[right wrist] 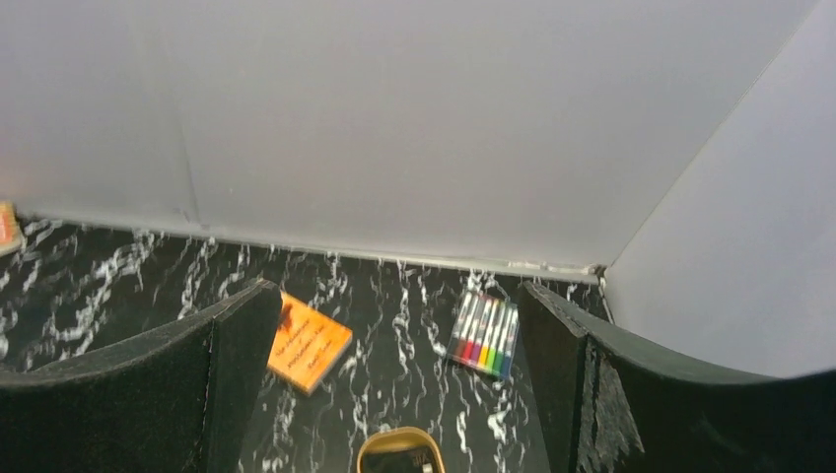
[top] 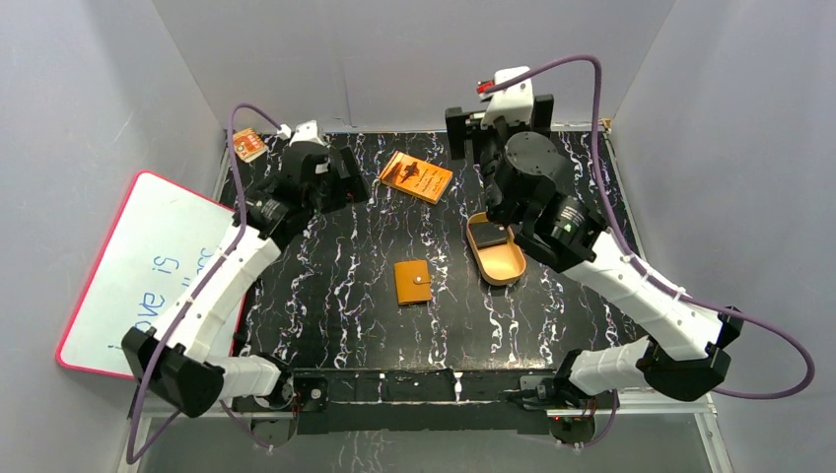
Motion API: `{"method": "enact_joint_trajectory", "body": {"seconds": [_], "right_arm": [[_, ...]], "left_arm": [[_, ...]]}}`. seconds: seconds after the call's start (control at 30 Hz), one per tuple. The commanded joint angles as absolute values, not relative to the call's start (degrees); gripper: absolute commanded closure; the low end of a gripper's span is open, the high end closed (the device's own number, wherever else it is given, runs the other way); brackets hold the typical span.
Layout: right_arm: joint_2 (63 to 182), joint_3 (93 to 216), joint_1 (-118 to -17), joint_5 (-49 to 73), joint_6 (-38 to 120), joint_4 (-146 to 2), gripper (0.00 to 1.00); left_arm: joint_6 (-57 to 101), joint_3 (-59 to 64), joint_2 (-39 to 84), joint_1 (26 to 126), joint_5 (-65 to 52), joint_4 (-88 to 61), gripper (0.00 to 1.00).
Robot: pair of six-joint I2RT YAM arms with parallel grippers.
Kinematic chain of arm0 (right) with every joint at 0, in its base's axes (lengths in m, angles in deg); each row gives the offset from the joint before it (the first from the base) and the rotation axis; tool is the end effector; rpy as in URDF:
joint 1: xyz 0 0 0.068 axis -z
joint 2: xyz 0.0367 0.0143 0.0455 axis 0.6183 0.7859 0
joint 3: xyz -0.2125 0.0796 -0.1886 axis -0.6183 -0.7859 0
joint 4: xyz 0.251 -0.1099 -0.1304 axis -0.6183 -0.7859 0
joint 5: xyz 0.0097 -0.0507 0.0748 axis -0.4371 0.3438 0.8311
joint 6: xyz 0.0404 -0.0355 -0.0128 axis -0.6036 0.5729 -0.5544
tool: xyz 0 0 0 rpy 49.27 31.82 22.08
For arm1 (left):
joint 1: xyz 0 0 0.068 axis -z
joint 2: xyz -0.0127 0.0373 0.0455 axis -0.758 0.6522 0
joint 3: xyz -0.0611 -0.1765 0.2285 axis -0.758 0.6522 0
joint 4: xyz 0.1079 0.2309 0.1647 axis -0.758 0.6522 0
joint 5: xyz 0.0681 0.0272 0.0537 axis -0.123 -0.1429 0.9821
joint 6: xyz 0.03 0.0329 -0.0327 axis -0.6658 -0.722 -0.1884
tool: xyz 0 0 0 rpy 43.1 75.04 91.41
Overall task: Put the credit cards into the card holder
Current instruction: Reset both arms
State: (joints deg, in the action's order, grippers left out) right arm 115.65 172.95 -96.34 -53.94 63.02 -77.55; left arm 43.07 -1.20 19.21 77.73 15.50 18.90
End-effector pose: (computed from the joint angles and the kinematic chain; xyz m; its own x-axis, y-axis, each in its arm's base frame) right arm 0.1790 0.2275 0.5647 0.1214 -0.0665 -0.9904 0.0240 0.9977 -0.0640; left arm 0.2810 -0.1421 0.4186 -0.4750 -0.3464 -0.8090 0.0217 0.9144 -0.4043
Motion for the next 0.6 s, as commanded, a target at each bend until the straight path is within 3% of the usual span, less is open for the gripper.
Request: {"method": "enact_joint_trajectory", "body": {"seconds": [0.0,0.27,0.57], "right_arm": [[107.96,169.91,-96.54,-50.95,54.51,-81.73,0.01],[91.02,155.04,-96.53,-42.63,48.18,-80.84,0.01],[87.75,152.77,-96.52,-37.66,45.41,-84.1,0.01]], "left_arm": [[43.34,-10.63,16.99,76.8,12.74,18.19,0.07],[37.37,-14.32,13.34,76.8,19.46,20.22,0.07],[36.06,-10.81,10.64,76.8,17.96,17.32,0.06]]}}
